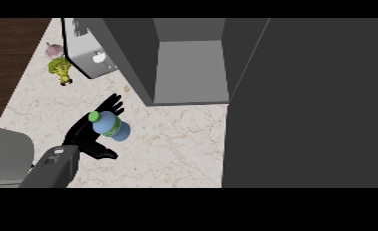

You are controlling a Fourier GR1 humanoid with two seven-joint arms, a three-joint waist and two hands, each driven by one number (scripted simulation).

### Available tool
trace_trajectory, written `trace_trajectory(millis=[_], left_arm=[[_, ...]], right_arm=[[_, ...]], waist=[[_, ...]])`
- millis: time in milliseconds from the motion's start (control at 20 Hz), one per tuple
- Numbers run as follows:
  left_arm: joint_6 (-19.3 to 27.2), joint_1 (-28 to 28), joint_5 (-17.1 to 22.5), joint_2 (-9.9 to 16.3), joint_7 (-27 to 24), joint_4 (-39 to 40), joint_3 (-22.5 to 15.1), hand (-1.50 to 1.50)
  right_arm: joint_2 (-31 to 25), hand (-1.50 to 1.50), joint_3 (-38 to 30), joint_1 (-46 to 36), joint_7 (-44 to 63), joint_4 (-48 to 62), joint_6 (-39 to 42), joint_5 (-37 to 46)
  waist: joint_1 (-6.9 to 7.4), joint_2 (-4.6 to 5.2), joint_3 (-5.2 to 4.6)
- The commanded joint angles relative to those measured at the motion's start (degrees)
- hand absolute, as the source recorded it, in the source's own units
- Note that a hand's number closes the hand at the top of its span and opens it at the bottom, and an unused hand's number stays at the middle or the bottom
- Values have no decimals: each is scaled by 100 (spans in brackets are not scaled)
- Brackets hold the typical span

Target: Pick up the bottled water, place it into the cabinet and close the cabinet

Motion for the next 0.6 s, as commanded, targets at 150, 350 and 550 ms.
trace_trajectory(millis=[150,350,550], left_arm=[[-1145,-99,175,-96,-356,243,50,-150],[-1322,-11,175,-123,-303,300,7,-150],[-1207,-224,328,-569,115,318,52,-150]], right_arm=[[105,-150,77,-249,86,165,-150,159],[-26,-150,-44,-170,125,4,-44,-48],[48,-150,-109,-325,165,204,-114,-133]], waist=[[39,-1,0],[22,-4,0],[69,-23,10]])
